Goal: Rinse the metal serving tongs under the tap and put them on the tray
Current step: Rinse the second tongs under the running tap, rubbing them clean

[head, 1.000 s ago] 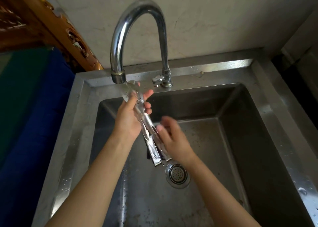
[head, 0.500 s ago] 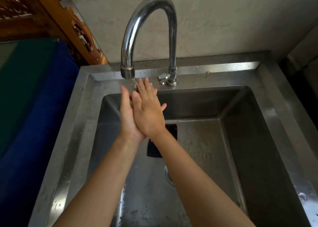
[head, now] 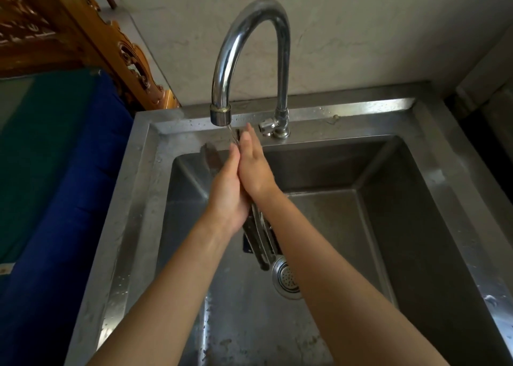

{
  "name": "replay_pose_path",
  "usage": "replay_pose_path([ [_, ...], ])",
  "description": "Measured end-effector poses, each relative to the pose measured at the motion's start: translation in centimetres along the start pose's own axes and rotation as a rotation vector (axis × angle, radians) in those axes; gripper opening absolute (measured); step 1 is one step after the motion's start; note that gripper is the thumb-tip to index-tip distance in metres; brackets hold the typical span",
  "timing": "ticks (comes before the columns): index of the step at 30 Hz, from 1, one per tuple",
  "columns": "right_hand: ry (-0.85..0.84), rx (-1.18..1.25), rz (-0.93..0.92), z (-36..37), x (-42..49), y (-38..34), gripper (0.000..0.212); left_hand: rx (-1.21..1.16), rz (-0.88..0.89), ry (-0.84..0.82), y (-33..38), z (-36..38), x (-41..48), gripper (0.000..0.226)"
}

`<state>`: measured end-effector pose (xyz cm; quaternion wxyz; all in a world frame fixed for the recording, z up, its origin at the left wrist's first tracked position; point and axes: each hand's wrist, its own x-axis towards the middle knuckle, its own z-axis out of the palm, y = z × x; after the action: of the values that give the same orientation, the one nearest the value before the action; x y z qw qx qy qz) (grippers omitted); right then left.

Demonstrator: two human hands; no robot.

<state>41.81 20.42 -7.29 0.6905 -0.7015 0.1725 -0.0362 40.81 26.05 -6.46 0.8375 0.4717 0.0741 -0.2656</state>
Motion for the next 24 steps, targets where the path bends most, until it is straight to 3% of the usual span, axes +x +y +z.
replay_pose_path([
  [4, -0.013, -0.031, -0.102, 1.7, -1.4, 0.6, 0.048, -0.090, -0.024, 0.010, 0.7, -0.5, -0.3, 0.049],
  [9, 0.220, 0.086, -0.104, 0.8, -0.6, 0.4, 0.032, 0.112, -0.003, 0.029, 1.3, -0.7, -1.0, 0.026],
  [12, 0.277, 0.084, -0.161, 0.4, -0.1, 0.0, 0.017, 0.102, 0.054, 0.072, 2.2, -0.9, -0.9, 0.021],
  [17, 0.212, 0.114, -0.094, -0.3, 0.0, 0.1, 0.036, 0.163, 0.093, 0.264, 2.0, -0.7, -0.8, 0.011],
  [21, 0.212, 0.092, -0.114, 0.0, -0.7, 0.8, 0.033, 0.161, 0.043, 0.315, 1.9, -0.8, -0.3, 0.031],
  [24, 0.223, -0.107, -0.187, 0.0, -0.7, 0.9, 0.026, 0.066, -0.082, 0.176, 1.5, -0.7, -0.7, 0.039],
])
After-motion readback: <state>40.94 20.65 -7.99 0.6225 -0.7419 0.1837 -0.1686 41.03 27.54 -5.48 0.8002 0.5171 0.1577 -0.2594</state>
